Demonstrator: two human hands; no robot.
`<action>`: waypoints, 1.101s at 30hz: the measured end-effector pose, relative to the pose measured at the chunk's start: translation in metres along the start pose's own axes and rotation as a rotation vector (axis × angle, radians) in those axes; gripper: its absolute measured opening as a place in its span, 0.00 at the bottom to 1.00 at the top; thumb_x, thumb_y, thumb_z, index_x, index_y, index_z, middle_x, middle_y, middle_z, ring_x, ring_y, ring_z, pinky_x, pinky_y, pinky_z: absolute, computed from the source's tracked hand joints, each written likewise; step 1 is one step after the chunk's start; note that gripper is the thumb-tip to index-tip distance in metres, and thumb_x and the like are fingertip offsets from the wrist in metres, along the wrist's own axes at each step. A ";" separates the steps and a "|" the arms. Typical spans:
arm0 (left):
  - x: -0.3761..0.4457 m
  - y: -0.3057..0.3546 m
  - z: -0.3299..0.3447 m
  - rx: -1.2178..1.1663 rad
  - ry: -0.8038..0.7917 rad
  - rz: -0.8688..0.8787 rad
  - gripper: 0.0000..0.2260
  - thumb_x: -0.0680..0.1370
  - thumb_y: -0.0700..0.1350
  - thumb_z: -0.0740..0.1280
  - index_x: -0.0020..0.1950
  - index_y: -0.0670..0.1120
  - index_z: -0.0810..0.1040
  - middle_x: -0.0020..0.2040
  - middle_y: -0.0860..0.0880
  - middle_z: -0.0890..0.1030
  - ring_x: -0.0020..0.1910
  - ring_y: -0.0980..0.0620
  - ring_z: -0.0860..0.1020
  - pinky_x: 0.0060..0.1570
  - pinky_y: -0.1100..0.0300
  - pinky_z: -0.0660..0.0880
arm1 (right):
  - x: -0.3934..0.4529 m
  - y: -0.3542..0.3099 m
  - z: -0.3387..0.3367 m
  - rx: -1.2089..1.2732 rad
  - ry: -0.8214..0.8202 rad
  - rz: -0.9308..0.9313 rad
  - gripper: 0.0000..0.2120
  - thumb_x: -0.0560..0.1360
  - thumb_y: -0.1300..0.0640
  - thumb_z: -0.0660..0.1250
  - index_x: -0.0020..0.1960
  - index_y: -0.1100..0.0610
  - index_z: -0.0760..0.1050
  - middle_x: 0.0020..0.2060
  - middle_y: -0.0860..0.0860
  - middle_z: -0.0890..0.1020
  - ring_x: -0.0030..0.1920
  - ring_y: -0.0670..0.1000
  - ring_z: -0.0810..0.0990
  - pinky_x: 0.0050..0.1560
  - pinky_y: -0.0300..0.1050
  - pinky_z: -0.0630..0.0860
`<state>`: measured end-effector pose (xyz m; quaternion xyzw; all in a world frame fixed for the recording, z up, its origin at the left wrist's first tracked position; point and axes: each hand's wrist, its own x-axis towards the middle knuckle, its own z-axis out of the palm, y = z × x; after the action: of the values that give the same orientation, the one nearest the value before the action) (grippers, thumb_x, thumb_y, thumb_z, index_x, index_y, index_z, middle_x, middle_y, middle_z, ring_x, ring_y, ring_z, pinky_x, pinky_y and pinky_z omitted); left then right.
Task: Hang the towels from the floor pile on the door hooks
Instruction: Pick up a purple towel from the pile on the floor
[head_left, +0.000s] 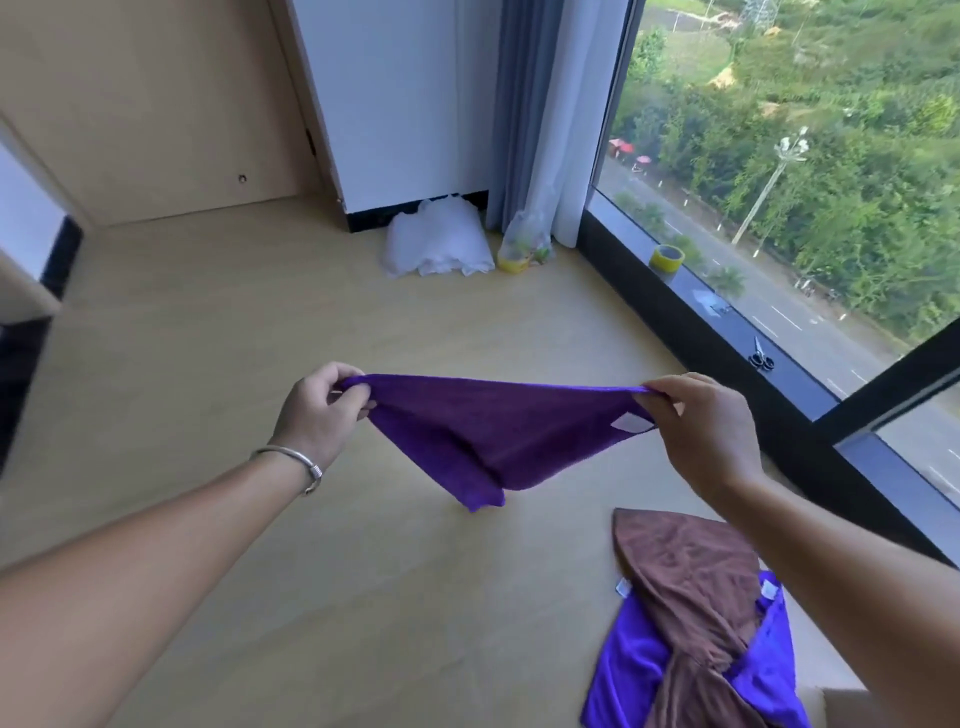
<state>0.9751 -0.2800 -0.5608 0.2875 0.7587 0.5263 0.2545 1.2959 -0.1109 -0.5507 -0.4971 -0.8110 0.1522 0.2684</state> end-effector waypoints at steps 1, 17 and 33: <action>-0.008 -0.002 -0.011 0.010 0.003 -0.001 0.05 0.76 0.37 0.63 0.44 0.44 0.78 0.42 0.45 0.83 0.43 0.50 0.83 0.50 0.55 0.79 | -0.006 -0.006 0.003 0.042 -0.010 0.012 0.04 0.74 0.55 0.69 0.45 0.51 0.84 0.40 0.49 0.83 0.41 0.53 0.79 0.43 0.50 0.76; -0.303 -0.215 -0.103 0.529 -0.163 -0.231 0.07 0.76 0.44 0.69 0.41 0.56 0.76 0.31 0.49 0.76 0.26 0.58 0.68 0.30 0.64 0.67 | -0.292 0.036 0.073 0.067 -0.759 -0.077 0.03 0.69 0.49 0.75 0.41 0.46 0.81 0.33 0.41 0.78 0.38 0.42 0.75 0.39 0.40 0.72; -0.325 -0.427 -0.043 0.486 -0.123 -0.388 0.08 0.75 0.43 0.70 0.37 0.54 0.78 0.24 0.56 0.71 0.27 0.57 0.69 0.28 0.69 0.64 | -0.411 0.125 0.231 0.094 -0.755 0.189 0.05 0.71 0.56 0.74 0.39 0.48 0.79 0.32 0.41 0.81 0.36 0.42 0.79 0.39 0.38 0.74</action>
<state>1.1024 -0.6566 -0.9231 0.2212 0.8862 0.2527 0.3192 1.3990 -0.4136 -0.9188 -0.4658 -0.7954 0.3856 -0.0415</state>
